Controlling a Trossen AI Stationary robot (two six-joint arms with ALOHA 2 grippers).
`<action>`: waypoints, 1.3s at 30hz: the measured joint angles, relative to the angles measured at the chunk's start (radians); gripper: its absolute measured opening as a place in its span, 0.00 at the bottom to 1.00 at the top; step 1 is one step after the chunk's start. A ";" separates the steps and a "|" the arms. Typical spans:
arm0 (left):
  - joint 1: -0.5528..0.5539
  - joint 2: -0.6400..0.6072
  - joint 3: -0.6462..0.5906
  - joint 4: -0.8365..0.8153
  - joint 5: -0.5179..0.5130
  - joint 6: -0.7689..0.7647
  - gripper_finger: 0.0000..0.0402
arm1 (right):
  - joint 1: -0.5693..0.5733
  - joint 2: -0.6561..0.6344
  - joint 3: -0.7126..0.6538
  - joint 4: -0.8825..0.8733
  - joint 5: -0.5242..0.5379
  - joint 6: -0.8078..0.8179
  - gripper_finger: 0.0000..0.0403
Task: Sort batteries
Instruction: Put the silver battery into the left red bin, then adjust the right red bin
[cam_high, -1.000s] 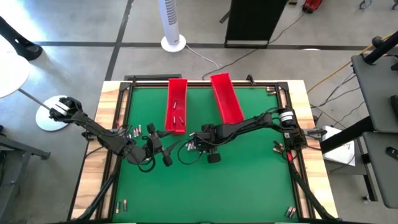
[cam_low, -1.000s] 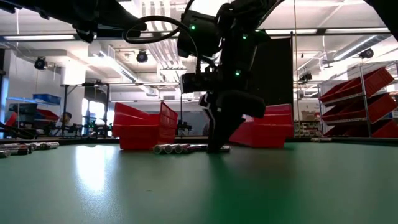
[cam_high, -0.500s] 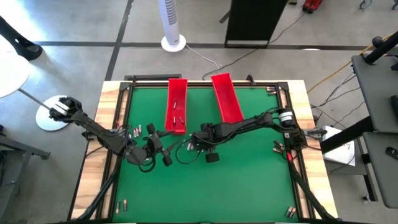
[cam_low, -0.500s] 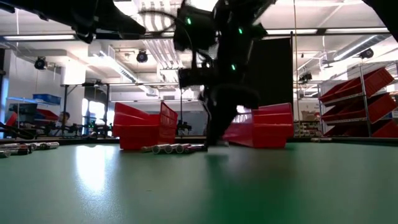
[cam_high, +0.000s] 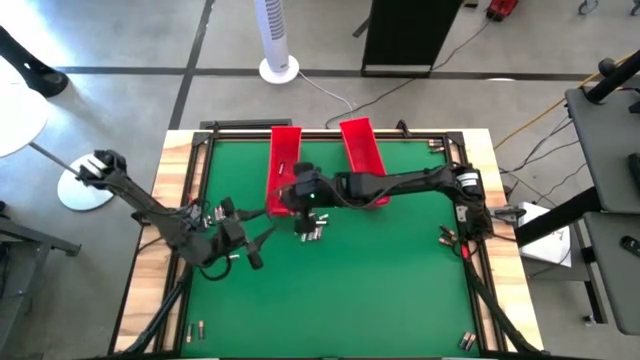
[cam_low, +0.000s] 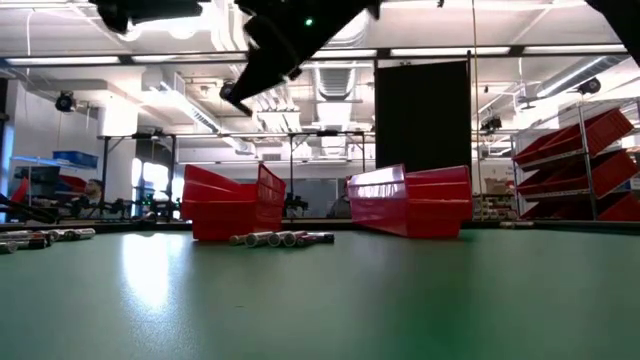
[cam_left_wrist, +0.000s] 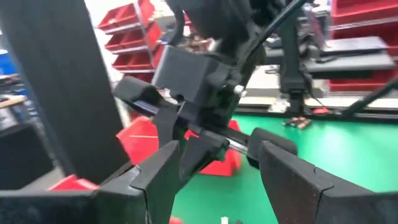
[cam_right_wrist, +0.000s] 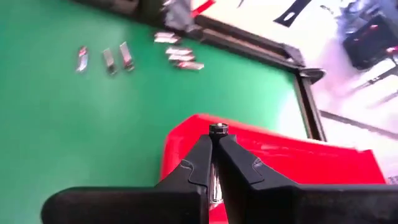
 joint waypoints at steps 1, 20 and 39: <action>-0.017 -0.006 -0.002 -0.004 -0.030 0.000 0.50 | -0.009 0.014 -0.005 0.036 0.001 0.016 0.03; -0.112 -0.005 -0.004 -0.059 -0.133 -0.025 0.50 | -0.053 -0.031 -0.014 0.021 0.019 0.173 0.41; -0.087 -0.005 -0.005 -0.051 -0.133 -0.037 0.50 | -0.047 -0.367 -0.367 -0.758 0.032 0.276 0.58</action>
